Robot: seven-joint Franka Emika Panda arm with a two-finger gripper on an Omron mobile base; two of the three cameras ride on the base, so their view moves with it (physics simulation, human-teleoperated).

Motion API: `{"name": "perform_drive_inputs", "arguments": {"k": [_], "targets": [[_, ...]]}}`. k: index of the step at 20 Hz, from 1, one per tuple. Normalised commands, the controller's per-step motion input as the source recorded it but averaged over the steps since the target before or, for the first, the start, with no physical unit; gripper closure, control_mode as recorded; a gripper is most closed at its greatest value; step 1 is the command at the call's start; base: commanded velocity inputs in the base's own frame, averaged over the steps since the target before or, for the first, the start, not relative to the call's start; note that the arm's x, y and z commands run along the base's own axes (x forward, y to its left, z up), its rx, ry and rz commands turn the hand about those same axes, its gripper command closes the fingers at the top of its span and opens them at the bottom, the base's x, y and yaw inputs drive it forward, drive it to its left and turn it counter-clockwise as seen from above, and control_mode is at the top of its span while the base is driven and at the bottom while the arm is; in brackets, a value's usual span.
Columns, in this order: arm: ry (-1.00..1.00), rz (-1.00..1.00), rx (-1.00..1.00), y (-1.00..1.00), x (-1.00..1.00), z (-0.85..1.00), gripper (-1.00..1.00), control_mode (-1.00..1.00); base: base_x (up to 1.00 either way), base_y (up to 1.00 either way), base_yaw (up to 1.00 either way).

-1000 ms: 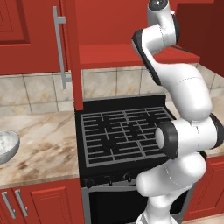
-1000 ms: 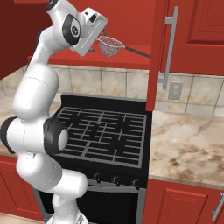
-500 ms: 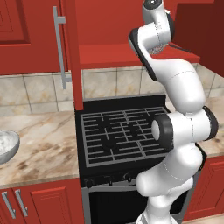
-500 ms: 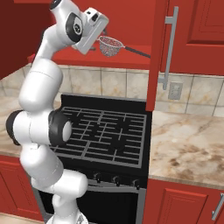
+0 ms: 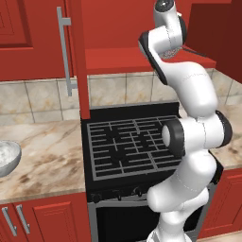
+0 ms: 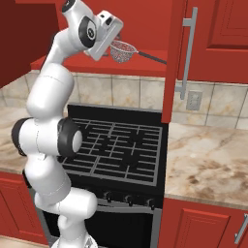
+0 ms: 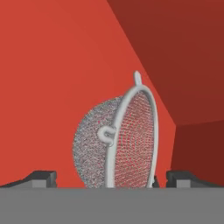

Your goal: Open the cabinet and setup a tea strainer by placing it in the bowl upright.

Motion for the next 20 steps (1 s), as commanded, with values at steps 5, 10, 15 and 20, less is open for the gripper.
{"name": "perform_drive_inputs", "arguments": {"k": [5, 10, 15, 20], "targets": [[0.01, 0.00, 0.00, -0.09, 0.21, -0.21, -1.00, -1.00, 0.00, 0.00, 0.00], [0.03, 0.01, 0.00, -0.02, 0.32, -0.09, -1.00, -1.00, 0.00, 0.00, 0.00], [0.01, 0.02, 0.00, 0.00, 0.31, -0.01, -1.00, -1.00, 0.00, 0.00, 0.00], [0.00, 0.04, 0.00, 0.00, 0.15, -0.01, -1.00, -1.00, 0.00, 0.00, 0.00]]}}
